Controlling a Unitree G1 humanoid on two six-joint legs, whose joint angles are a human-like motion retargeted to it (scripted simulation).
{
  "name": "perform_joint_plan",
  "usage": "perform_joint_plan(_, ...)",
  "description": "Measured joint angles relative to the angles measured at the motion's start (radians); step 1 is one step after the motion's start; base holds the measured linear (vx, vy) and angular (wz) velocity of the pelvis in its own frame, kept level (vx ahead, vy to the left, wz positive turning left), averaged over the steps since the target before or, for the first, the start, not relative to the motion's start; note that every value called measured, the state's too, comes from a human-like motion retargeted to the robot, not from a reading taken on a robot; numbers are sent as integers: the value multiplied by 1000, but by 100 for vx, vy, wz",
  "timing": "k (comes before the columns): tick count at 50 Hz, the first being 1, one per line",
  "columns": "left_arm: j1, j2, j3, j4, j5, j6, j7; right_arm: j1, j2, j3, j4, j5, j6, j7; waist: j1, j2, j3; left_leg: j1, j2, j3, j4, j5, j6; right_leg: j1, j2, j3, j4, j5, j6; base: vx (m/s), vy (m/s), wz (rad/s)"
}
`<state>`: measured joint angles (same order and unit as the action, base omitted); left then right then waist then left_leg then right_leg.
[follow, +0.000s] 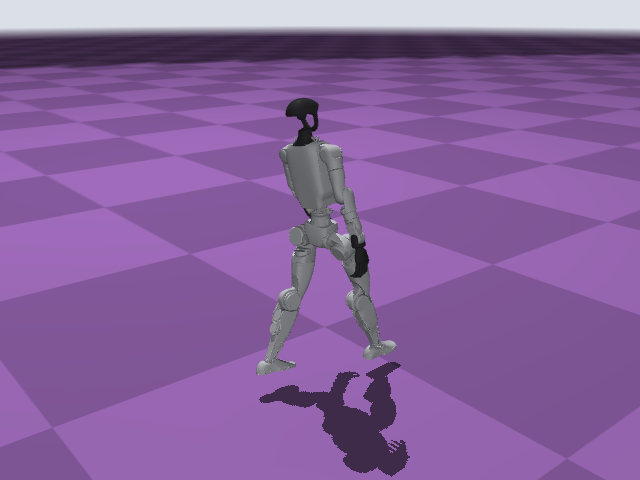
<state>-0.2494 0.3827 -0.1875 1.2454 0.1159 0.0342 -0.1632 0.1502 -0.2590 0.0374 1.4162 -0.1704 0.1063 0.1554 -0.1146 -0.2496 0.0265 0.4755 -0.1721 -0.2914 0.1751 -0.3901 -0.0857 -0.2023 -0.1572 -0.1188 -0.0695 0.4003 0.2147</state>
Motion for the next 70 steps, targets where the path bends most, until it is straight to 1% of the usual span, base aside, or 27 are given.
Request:
perform_joint_plan(3, 18, -3, -15, 17, -6, 2, 2, -11, 1, 19, 0, 8, -6, -9, -8, 28, -19, 23, 16, -48, 14, -2, -2, -4, 1, 19, 29, 18, -34, 54, -11, 74)
perform_joint_plan(4, 23, -5, -21, 28, -10, 7, 3, -17, -1, 31, -2, 17, -9, -15, -9, 44, -26, 24, 27, -59, 18, 0, -4, -11, 9, 24, 51, -1, -56, 53, -13, 65)
perform_joint_plan(7, 32, -16, -34, 70, -5, 31, -1, -40, -12, 73, -23, 43, -24, -29, -7, 106, -49, 18, 80, -76, 19, 14, -11, -56, 40, -13, 159, -117, -123, 53, -16, 45)
perform_joint_plan(10, 43, -34, -35, 110, 9, 50, -15, -61, -35, 106, -71, 46, -44, -35, -8, 177, -76, 5, 145, -80, 8, 46, -13, -121, 73, -55, 292, -214, -157, 56, -19, 32)
perform_joint_plan(13, 65, -56, -23, 116, 8, 53, -38, -81, -68, 116, -144, 45, -61, -41, -15, 236, -100, -10, 192, -80, -1, 113, -17, -156, 99, -71, 376, -309, -157, 59, -21, 23)
perform_joint_plan(15, 91, -69, -14, 99, -5, 47, -55, -93, -89, 115, -194, 53, -71, -48, -20, 262, -114, -20, 207, -85, 4, 185, -25, -151, 112, -72, 390, -364, -150, 61, -23, 14)
perform_joint_plan(17, 128, -79, -7, 66, -27, 36, -73, -102, -105, 115, -238, 76, -79, -58, -22, 273, -127, -36, 200, -96, 30, 281, -37, -122, 119, -71, 375, -396, -148, 62, -23, 1)
perform_joint_plan(20, 191, -84, -2, 10, -63, 27, -99, -114, -120, 121, -281, 125, -83, -76, -11, 262, -145, -85, 157, -99, 126, 407, -58, -64, 117, -52, 340, -419, -173, 60, -23, -20)
perform_joint_plan(22, 229, -80, 0, -18, -85, 30, -112, -121, -121, 129, -291, 154, -80, -89, 4, 237, -156, -153, 114, -68, 250, 427, -58, -20, 106, -36, 315, -433, -200, 56, -22, -32)
perform_joint_plan(23, 242, -78, 3, -27, -94, 35, -117, -126, -121, 133, -292, 166, -76, -95, 14, 222, -161, -202, 93, -41, 328, 411, -50, 0, 99, -31, 303, -441, -210, 52, -20, -31)
perform_joint_plan(25, 265, -71, 12, -37, -105, 47, -122, -135, -119, 141, -289, 180, -68, -104, 32, 191, -170, -311, 67, 31, 484, 343, -14, 40, 84, -26, 279, -459, -221, 48, -19, -27)
perform_joint_plan(28, 286, -60, 36, -31, -115, 62, -121, -149, -109, 159, -272, 179, -58, -108, 63, 147, -172, -475, 66, 152, 670, 178, 76, 106, 73, -7, 240, -481, -225, 44, -17, -27)
perform_joint_plan(30, 305, -54, 56, -22, -119, 67, -119, -153, -101, 176, -260, 167, -55, -105, 90, 120, -166, -562, 66, 214, 740, 81, 131, 153, 70, 12, 221, -489, -218, 41, -15, -44)
perform_joint_plan(32, 325, -48, 79, -12, -121, 67, -118, -160, -90, 195, -247, 145, -57, -96, 126, 101, -156, -634, 57, 247, 764, 24, 166, 197, 76, 35, 214, -492, -205, 39, -13, -71)
perform_joint_plan(35, 365, -43, 109, 3, -118, 63, -119, -173, -74, 221, -230, 102, -65, -76, 187, 84, -137, -715, 32, 260, 736, 6, 187, 254, 92, 78, 226, -501, -186, 38, -10, -101)
perform_joint_plan(38, 414, -44, 127, 18, -103, 58, -119, -187, -61, 234, -219, 58, -76, -56, 244, 79, -118, -758, 24, 258, 644, 41, 184, 310, 112, 124, 261, -520, -177, 39, -7, -117)
perform_joint_plan(40, 448, -49, 132, 31, -84, 58, -120, -197, -56, 233, -215, 32, -83, -42, 272, 84, -110, -770, 37, 268, 561, 78, 181, 352, 128, 151, 285, -536, -175, 41, -4, -111)
perform_joint_plan(45, 523, -73, 140, 71, -10, 64, -136, -208, -55, 190, -212, -8, -93, 10, 295, 122, -108, -739, 131, 347, 293, 226, 172, 482, 181, 204, 317, -567, -170, 44, 0, -85)
perform_joint_plan(48, 552, -92, 154, 93, 29, 69, -151, -202, -61, 150, -207, -22, -93, 51, 295, 158, -115, -700, 193, 398, 127, 337, 150, 565, 218, 233, 322, -573, -160, 47, 4, -58)
perform_joint_plan(51, 562, -108, 173, 107, 54, 70, -159, -192, -71, 119, -195, -32, -92, 81, 298, 192, -123, -676, 240, 414, 4, 430, 120, 634, 248, 261, 331, -575, -148, 47, 7, -45)
perform_joint_plan(55, 546, -119, 196, 113, 64, 67, -160, -189, -83, 98, -161, -53, -87, 97, 310, 223, -135, -683, 280, 396, -86, 519, 85, 691, 268, 299, 347, -580, -132, 45, 10, -37)
perform_joint_plan(58, 513, -119, 205, 109, 59, 67, -155, -207, -88, 99, -127, -74, -80, 94, 321, 230, -143, -714, 292, 386, -102, 563, 66, 707, 266, 326, 350, -586, -128, 44, 12, -29)
perform_joint_plan(60, 495, -115, 204, 101, 54, 68, -152, -221, -89, 108, -111, -87, -74, 88, 326, 227, -149, -738, 291, 390, -97, 577, 60, 710, 255, 343, 346, -588, -127, 44, 14, -26)
perform_joint_plan(63, 455, -105, 195, 84, 43, 74, -151, -262, -89, 127, -103, -96, -63, 81, 328, 209, -153, -785, 271, 408, -66, 555, 64, 693, 227, 356, 340, -582, -126, 45, 16, -18)
perform_joint_plan(67, 399, -79, 172, 54, 5, 81, -145, -324, -80, 171, -137, -77, -51, 62, 327, 158, -146, -856, 225, 452, 4, 445, 86, 653, 167, 368, 321, -556, -116, 49, 18, -13)
perform_joint_plan(70, 358, -50, 155, 23, -51, 77, -128, -363, -65, 217, -192, -48, -46, 35, 336, 104, -128, -906, 193, 491, 57, 353, 103, 617, 116, 378, 306, -504, -90, 52, 19, -16)
